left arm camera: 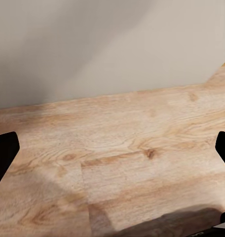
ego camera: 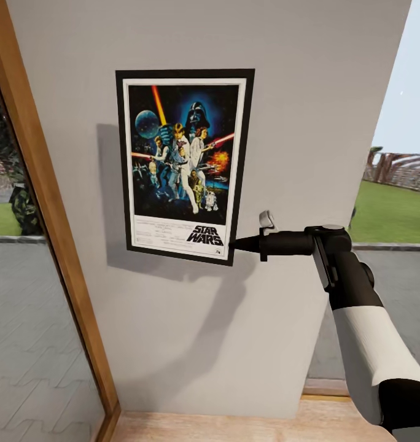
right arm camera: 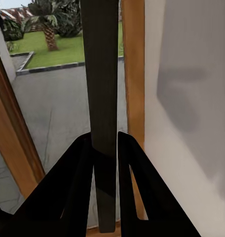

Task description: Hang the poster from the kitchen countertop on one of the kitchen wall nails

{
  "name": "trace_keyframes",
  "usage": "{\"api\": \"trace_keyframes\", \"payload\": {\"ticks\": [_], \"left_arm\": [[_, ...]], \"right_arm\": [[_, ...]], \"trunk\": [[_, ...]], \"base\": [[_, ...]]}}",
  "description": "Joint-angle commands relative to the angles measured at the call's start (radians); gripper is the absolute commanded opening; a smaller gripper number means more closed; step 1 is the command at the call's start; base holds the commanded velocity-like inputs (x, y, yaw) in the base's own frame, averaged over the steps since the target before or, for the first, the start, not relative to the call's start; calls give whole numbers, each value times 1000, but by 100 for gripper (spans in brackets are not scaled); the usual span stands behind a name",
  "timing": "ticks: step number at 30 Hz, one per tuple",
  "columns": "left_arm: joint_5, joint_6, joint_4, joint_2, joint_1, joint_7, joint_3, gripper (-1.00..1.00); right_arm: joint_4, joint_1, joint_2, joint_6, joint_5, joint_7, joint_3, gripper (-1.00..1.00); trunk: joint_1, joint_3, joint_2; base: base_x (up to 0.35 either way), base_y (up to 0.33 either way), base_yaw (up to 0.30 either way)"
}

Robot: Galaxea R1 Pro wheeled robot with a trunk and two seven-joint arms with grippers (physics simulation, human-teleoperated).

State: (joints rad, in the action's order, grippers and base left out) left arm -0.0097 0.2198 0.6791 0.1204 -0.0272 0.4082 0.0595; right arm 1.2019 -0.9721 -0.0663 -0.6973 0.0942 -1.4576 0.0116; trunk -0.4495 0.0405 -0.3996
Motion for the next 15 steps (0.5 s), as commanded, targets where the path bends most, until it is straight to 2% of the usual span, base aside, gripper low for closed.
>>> {"api": "trace_keyframes", "payload": {"ticks": [1,7,15], "left_arm": [[-1,1,1,0,0,6,3,100],[-1,1,1,0,0,6,3,100],[-1,1,1,1,0,6,3,100]], "right_arm": [[1,0,0,-13,7,-9,1,-100],[1,0,0,-14,7,-9,2,-100],[2,0,0,-14,7,-9,2,-100]], "trunk": [[0,0,0],[0,0,0],[0,0,0]], "base": [[82,0,0],[133,0,0],[19,0,0]]}}
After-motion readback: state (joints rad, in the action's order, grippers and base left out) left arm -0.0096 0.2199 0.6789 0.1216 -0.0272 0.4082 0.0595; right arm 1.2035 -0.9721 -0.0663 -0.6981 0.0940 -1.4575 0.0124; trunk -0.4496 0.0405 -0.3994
